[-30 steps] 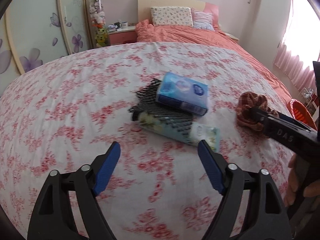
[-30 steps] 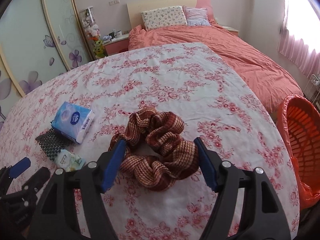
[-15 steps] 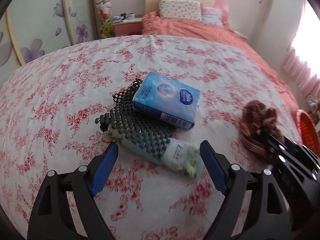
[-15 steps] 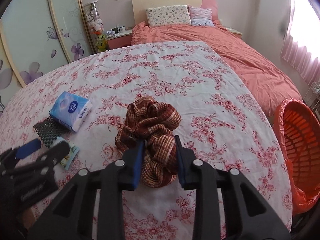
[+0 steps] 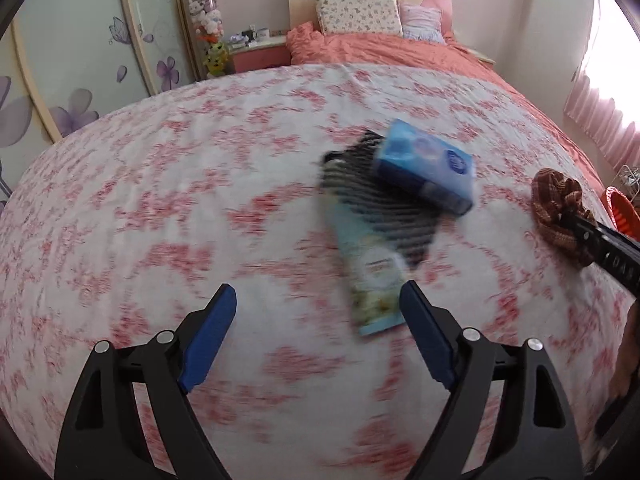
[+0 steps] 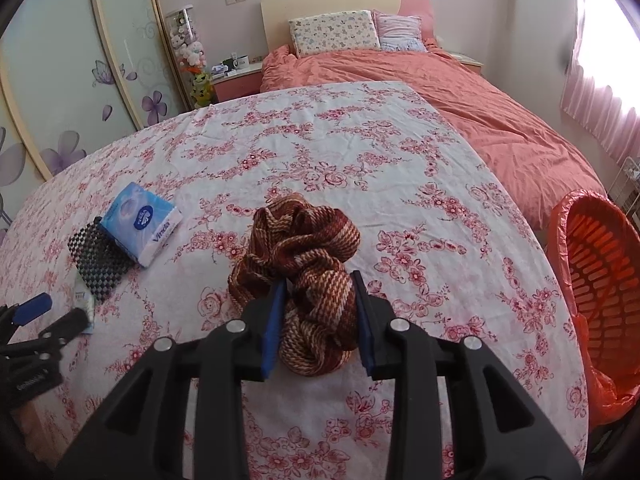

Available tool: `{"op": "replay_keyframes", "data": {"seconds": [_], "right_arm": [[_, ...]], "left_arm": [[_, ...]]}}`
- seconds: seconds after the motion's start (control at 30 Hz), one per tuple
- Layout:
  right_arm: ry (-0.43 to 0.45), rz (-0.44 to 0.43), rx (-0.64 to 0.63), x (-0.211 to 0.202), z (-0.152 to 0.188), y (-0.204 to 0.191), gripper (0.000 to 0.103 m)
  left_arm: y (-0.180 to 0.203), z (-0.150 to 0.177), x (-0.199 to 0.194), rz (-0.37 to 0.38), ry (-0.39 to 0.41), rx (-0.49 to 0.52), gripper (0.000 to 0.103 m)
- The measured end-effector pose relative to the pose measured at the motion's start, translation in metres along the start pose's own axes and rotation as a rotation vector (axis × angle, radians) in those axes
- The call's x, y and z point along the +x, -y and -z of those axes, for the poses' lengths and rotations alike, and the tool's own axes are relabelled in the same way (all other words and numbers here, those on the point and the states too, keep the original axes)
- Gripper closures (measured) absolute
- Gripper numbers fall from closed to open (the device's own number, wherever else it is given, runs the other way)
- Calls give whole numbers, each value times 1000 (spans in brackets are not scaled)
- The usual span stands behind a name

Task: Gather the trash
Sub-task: 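Grasp the light blue lotion tube with the left tool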

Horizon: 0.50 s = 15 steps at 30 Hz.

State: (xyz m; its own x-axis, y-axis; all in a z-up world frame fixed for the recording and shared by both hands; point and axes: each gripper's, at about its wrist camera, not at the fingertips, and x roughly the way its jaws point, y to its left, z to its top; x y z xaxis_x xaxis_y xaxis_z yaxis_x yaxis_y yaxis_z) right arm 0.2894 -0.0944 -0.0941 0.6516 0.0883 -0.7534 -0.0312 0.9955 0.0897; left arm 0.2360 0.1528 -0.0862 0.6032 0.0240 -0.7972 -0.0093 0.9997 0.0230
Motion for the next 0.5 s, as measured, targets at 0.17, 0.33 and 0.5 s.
{"op": "replay_keyframes", "data": {"seconds": [0.17, 0.33, 0.5], "right_arm": [[-18, -14, 21, 3, 0, 4, 66], [-18, -12, 20, 3, 0, 6, 66], [-23, 1, 9, 3, 0, 4, 65]], "left_arm": [[-3, -7, 1, 42, 26, 8, 37], [14, -18, 7, 82, 27, 8, 38], [25, -21, 12, 76, 21, 5, 43]]}}
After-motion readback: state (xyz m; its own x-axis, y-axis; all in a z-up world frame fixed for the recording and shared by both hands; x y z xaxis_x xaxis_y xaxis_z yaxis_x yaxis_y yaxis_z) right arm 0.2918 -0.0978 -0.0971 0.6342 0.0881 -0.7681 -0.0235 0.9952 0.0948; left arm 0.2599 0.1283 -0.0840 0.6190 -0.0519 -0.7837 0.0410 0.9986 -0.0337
